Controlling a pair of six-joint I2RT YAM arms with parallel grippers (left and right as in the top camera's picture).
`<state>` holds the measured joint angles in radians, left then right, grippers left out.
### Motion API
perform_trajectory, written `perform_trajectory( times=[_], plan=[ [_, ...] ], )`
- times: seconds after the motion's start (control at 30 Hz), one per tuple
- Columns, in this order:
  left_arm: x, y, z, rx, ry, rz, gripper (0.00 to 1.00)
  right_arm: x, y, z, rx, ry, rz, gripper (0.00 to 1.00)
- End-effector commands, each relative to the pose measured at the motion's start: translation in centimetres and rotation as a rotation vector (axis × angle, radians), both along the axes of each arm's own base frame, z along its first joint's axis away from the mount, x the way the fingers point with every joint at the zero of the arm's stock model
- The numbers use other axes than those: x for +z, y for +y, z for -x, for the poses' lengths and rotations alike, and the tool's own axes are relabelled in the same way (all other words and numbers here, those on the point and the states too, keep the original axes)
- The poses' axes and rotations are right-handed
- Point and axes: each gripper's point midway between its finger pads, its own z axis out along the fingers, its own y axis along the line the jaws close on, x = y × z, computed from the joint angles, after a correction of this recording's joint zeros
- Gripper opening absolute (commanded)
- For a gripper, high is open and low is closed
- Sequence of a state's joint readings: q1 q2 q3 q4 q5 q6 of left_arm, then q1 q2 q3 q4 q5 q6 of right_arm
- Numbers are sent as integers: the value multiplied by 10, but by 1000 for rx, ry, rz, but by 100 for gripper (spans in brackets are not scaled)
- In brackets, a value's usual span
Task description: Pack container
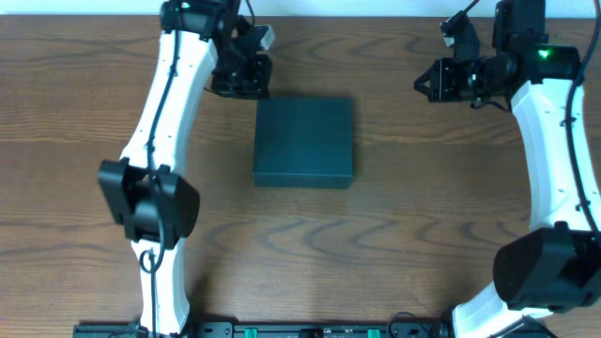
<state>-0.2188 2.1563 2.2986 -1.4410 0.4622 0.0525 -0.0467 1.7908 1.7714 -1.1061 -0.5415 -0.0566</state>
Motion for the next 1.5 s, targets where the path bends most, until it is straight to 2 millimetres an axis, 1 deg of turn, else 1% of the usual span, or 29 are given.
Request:
perform_trajectory(
  times=[0.0, 0.07, 0.13, 0.2, 0.27, 0.3, 0.33, 0.37, 0.43, 0.53, 0.63, 0.7, 0.73, 0.77, 0.83, 0.93, 0.97, 1.0, 1.03, 1.07, 1.2, 1.33, 1.4, 1.47],
  plan=[
    [49, 14, 17, 11, -115, -43, 6, 29, 5, 19, 32, -53, 9, 2],
    [65, 21, 28, 13, -155, -88, 6, 38, 7, 35, 37, -62, 43, 2],
    [81, 20, 42, 0, -189, -86, 6, 50, 12, 52, 44, -97, 75, 2],
    [92, 19, 58, -22, -214, -83, 6, 62, 20, 71, 65, -149, 84, 2],
    [97, 20, 78, -42, -228, -83, 6, 70, 29, 97, 88, -204, 82, 2],
    [98, 22, 88, -46, -231, -82, 6, 71, 31, 108, 90, -219, 77, 2],
    [96, 25, 103, -55, -237, -83, 6, 69, 32, 125, 80, -228, 66, 2],
    [94, 29, 115, -62, -242, -84, 6, 67, 33, 137, 73, -231, 56, 1],
    [86, 36, 141, -67, -248, -83, 6, 58, 34, 164, 59, -228, 36, 2],
    [68, 48, 186, -69, -265, -76, 6, 33, 37, 204, 56, -206, 13, 2],
    [42, 54, 235, -71, -272, -24, 6, -5, 40, 245, 52, -161, -21, 2],
    [24, 58, 264, -52, -281, 11, 6, -26, 42, 267, 32, -125, -66, 2],
    [16, 59, 275, -37, -287, 30, 6, -35, 44, 277, 18, -108, -99, 2],
    [9, 61, 286, -12, -296, 48, 6, -41, 47, 286, 12, -99, -134, 2],
    [-2, 66, 300, 32, -327, 71, 6, -47, 48, 296, 2, -106, -172, 2],
    [-8, 68, 308, 89, -377, 111, 6, -48, 46, 302, -18, -138, -197, 1],
    [-8, 69, 308, 110, -396, 125, 7, -46, 46, 303, -17, -152, -200, 5],
    [-4, 69, 308, 145, -412, 147, 41, -46, 46, 303, -27, -148, -208, 45],
    [-2, 69, 306, 167, -416, 159, 82, -46, 46, 303, -38, -138, -214, 69],
    [0, 68, 304, 186, -419, 171, 95, -46, 46, 303, -47, -132, -219, 99],
    [10, 65, 295, 224, -450, 209, 95, -46, 46, 303, -55, -126, -223, 99],
    [16, 64, 288, 323, -427, 263, 95, -45, 39, 294, -104, -152, -204, 99],
    [25, 62, 281, 324, -467, 284, 95, -46, 39, 294, -108, -149, -200, 99],
    [27, 62, 279, 325, -481, 286, 95, -46, 39, 294, -108, -147, -199, 99]
  ],
)
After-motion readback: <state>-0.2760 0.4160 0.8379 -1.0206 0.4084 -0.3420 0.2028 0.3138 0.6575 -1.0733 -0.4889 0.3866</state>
